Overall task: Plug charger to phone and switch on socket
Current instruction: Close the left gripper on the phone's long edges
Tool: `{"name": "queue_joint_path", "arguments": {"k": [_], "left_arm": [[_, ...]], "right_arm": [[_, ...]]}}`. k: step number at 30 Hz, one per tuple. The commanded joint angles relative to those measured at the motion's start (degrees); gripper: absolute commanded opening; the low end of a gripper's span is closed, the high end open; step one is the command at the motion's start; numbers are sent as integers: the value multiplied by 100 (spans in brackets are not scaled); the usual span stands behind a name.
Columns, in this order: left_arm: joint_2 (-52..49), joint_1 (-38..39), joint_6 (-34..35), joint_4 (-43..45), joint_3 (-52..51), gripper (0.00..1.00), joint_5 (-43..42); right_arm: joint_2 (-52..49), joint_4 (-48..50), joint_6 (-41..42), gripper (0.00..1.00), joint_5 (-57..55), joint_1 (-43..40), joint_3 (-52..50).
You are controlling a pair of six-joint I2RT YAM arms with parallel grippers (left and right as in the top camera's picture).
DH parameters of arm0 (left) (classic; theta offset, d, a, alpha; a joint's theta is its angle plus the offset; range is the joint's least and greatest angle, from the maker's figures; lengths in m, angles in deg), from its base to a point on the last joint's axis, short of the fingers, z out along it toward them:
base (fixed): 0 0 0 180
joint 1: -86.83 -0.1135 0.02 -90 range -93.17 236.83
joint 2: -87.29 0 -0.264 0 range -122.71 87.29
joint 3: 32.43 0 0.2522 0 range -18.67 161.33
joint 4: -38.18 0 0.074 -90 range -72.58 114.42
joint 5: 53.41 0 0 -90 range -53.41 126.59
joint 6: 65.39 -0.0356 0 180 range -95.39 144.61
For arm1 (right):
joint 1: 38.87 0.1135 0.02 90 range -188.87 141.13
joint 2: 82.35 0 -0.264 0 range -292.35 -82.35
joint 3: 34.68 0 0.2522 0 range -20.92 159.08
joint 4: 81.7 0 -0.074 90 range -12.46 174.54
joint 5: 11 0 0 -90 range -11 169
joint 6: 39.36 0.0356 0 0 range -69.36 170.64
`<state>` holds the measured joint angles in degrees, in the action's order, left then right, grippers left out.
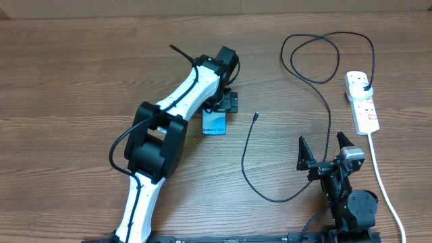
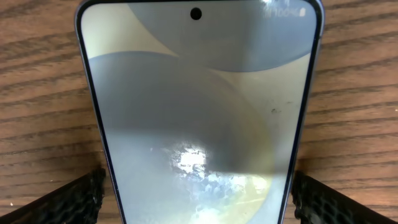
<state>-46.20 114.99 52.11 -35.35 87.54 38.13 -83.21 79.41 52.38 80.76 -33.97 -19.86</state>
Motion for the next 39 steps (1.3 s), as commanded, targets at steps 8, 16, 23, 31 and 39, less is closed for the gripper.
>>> {"name": "queue_joint_path", "arguments": {"k": [8, 16, 23, 31, 39], "left_arm": [[-125, 74, 129, 59, -195, 100, 98], [-125, 76, 236, 46, -195, 98, 144], [-125, 76, 234, 48, -195, 100, 149], [-125, 76, 232, 76, -195, 100, 153], [-125, 76, 232, 107, -195, 91, 144]], "right_arm": [[31, 35, 33, 100, 24, -11, -59], [31, 35, 33, 100, 24, -11, -59], [31, 35, 33, 100, 24, -11, -59], [31, 35, 33, 100, 24, -11, -59], [31, 35, 33, 100, 24, -11, -59]]}}
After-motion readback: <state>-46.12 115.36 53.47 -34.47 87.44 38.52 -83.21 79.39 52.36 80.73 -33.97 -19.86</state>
